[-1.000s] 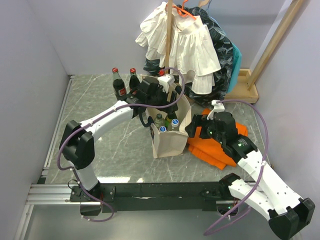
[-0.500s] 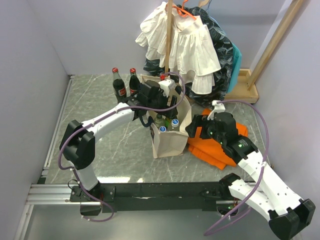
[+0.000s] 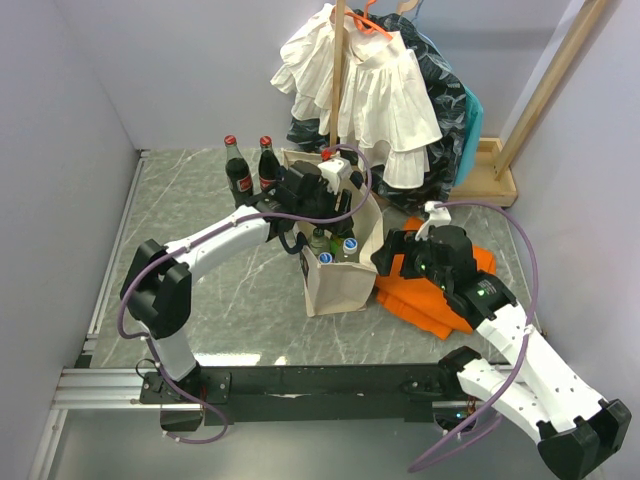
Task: Take the beverage out of the canvas bag
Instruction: Take out the drink from the canvas bag.
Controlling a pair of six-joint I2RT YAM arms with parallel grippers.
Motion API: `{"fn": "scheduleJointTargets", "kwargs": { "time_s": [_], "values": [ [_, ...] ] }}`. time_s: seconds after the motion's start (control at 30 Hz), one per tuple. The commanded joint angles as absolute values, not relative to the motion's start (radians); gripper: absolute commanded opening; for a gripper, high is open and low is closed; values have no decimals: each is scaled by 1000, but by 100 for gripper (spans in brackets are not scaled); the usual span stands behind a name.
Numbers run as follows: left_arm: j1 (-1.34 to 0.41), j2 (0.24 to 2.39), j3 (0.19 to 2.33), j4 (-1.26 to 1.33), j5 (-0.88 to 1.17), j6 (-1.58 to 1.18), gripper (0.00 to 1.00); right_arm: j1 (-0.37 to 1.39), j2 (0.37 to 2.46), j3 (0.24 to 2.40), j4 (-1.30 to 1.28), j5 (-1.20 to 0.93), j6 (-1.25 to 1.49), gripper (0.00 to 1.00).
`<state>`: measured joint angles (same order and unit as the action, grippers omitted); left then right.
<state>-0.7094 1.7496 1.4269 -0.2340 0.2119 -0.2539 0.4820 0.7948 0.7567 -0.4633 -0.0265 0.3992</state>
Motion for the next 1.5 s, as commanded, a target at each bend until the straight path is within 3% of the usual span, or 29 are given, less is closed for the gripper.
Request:
{"fn": "scheduleJointTargets", "kwargs": {
  "time_s": [0.0, 0.3, 0.5, 0.63, 0.8, 1.47],
  "values": [
    [-715, 1758, 1457, -183, 224, -267, 67, 491, 796, 719, -534, -6, 367, 100],
    [-718, 1781, 1471, -186, 233, -272, 56, 489, 796, 716, -534, -2, 364, 100],
    [-724, 1793, 1482, -195, 229, -267, 38, 491, 798, 712, -528, -8, 367, 100],
    [-726, 1799, 1497, -201, 224, -261, 16, 491, 801, 712, -525, -5, 365, 100],
    [-730, 1801, 1508, -203, 224, -255, 2, 489, 801, 712, -523, -5, 365, 100],
    [-738, 1776, 1611, -209, 121, -195, 1, 491, 798, 709, -518, -5, 365, 100]
  ]
}}
